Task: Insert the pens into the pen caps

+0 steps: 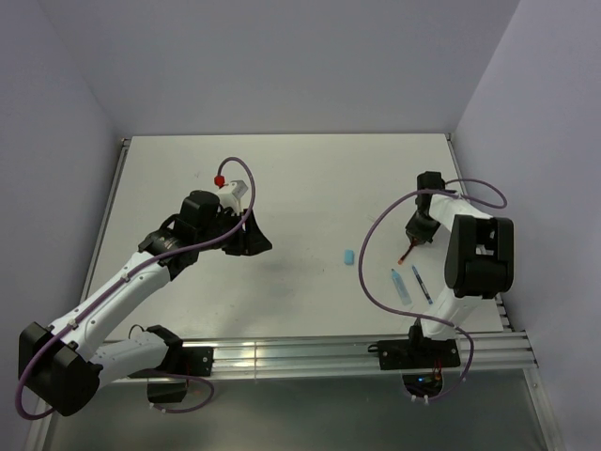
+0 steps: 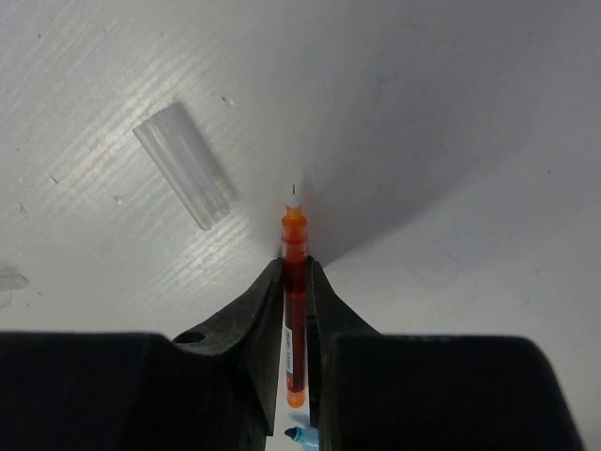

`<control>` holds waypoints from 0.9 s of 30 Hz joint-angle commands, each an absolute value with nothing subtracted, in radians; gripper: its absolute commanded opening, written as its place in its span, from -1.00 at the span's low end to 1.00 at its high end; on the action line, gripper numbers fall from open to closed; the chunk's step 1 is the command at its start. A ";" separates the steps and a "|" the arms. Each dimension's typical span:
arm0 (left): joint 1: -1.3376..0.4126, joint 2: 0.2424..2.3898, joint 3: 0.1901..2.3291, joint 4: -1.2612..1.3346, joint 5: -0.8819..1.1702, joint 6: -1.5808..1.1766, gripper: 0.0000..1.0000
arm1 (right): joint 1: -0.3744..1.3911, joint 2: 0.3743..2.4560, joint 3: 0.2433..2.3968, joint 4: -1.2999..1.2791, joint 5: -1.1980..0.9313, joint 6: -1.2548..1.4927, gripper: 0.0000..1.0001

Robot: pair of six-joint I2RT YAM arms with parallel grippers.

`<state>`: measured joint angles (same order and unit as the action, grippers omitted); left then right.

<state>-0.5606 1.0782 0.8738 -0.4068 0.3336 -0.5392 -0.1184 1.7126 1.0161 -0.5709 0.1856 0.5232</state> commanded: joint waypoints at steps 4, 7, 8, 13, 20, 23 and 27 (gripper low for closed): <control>-0.561 1.069 0.891 -0.354 0.331 -0.538 0.10 | -0.124 1.557 1.046 -0.632 0.199 0.525 -1.00; -0.554 1.060 0.888 -0.313 0.350 -0.560 0.11 | -0.123 1.459 1.081 -0.655 0.177 0.523 -1.00; -0.552 1.058 0.890 -0.299 0.354 -0.567 0.11 | -0.121 1.430 1.081 -0.650 0.152 0.528 -1.00; -0.549 1.060 0.859 -0.131 0.454 -0.661 0.14 | -0.049 1.257 1.068 -0.583 0.005 0.575 -1.00; -0.552 1.124 0.851 0.173 0.575 -0.791 0.16 | 0.293 1.137 1.103 -0.466 -0.058 0.673 -1.00; -0.557 1.152 0.890 0.206 0.580 -0.796 0.17 | 0.399 1.109 1.123 -0.414 -0.064 0.716 -1.00; -0.569 1.199 0.962 0.154 0.555 -0.770 0.17 | 0.468 1.114 1.163 -0.368 -0.081 0.747 -1.00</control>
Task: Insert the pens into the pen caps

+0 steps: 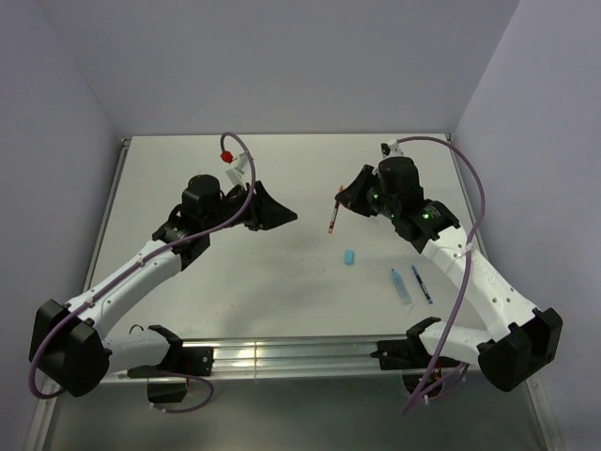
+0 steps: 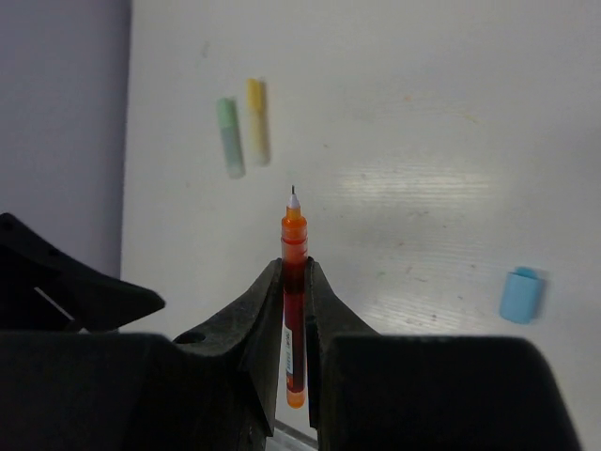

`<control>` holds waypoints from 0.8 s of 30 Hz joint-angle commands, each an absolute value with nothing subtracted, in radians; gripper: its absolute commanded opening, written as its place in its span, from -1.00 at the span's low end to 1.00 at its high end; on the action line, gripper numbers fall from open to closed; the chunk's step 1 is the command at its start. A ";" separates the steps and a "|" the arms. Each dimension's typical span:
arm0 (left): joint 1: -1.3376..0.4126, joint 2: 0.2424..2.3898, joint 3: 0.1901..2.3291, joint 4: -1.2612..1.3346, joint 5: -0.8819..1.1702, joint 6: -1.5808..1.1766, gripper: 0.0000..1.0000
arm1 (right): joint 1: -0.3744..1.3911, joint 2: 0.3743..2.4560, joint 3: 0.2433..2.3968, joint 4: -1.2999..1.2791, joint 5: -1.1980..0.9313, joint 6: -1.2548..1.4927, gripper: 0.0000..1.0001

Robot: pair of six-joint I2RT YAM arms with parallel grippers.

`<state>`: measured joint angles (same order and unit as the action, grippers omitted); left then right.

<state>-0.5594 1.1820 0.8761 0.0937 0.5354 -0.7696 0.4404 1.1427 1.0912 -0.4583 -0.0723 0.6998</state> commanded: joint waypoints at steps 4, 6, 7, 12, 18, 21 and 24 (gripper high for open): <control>-0.575 1.244 1.051 0.103 0.535 -0.741 0.17 | 0.523 1.114 1.193 -0.339 -0.077 0.770 -1.00; -0.580 1.262 1.068 0.098 0.531 -0.738 0.18 | 0.548 1.123 1.213 -0.337 -0.077 0.778 -1.00; -0.583 1.269 1.081 0.101 0.534 -0.739 0.18 | 0.555 1.124 1.219 -0.334 -0.075 0.781 -1.00; -0.614 1.316 1.121 0.087 0.526 -0.727 0.17 | 0.600 1.141 1.255 -0.315 -0.066 0.801 -1.00; -0.640 1.342 1.143 0.100 0.526 -0.730 0.17 | 0.647 1.186 1.301 -0.314 -0.048 0.801 -1.00; -0.649 1.342 1.150 0.095 0.522 -0.729 0.16 | 0.658 1.201 1.312 -0.308 -0.048 0.804 -1.00; -0.652 1.342 1.152 0.098 0.525 -0.730 0.09 | 0.673 1.210 1.319 -0.307 -0.038 0.804 -1.00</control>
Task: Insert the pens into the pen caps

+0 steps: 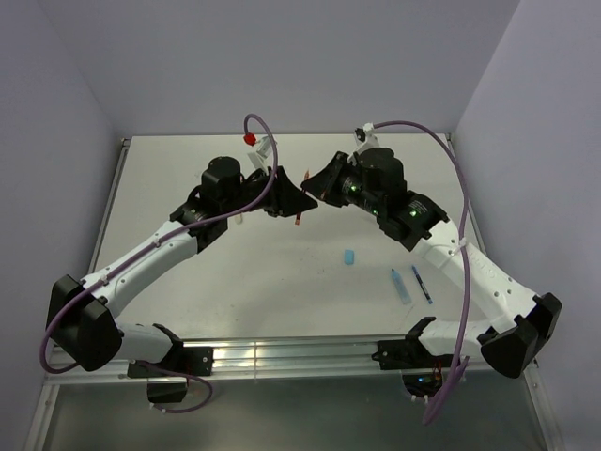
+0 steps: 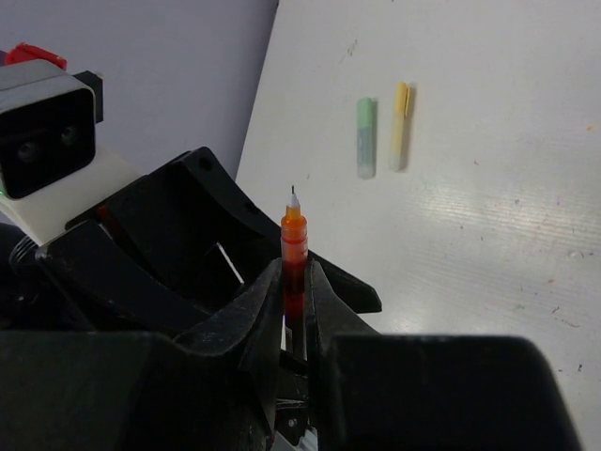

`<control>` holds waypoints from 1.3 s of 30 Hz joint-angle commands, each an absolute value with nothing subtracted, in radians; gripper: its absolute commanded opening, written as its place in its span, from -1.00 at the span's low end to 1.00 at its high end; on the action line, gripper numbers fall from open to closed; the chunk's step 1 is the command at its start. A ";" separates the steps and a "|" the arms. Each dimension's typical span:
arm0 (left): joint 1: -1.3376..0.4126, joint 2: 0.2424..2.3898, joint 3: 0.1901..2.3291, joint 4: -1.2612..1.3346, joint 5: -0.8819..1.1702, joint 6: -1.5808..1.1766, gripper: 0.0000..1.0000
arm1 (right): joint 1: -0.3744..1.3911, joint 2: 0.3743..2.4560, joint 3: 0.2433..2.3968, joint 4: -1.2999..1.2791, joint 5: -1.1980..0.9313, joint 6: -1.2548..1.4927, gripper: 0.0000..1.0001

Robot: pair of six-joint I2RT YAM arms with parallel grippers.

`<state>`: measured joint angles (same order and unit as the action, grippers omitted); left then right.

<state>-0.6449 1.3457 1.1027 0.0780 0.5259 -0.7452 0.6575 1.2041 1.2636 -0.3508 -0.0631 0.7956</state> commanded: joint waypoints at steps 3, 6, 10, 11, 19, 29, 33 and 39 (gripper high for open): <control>-0.652 1.338 1.151 0.098 0.528 -0.730 -0.22 | 0.680 1.212 1.319 -0.307 -0.031 0.802 -1.00; -0.652 1.333 1.146 0.084 0.526 -0.723 -0.74 | 0.683 1.213 1.315 -0.304 -0.028 0.798 -1.00; -0.652 1.321 1.160 0.019 0.500 -0.700 -0.99 | 0.684 1.223 1.330 -0.319 -0.022 0.775 -0.88; -0.652 1.319 1.166 0.008 0.499 -0.695 -0.99 | 0.684 1.223 1.335 -0.336 -0.012 0.763 -0.72; -0.649 1.328 1.226 -0.207 0.414 -0.609 -0.99 | 0.611 1.178 1.367 -0.503 0.176 0.666 -0.01; -0.644 1.207 1.206 -0.362 0.417 -0.499 -0.99 | 0.272 1.250 1.233 -0.574 0.068 0.442 0.00; -0.635 1.161 1.141 -0.342 0.416 -0.477 -0.99 | 0.227 1.369 1.200 -0.569 0.097 0.365 -0.01; -0.609 1.126 1.092 -0.327 0.433 -0.465 -0.99 | 0.213 1.520 1.219 -0.551 0.120 0.242 -0.05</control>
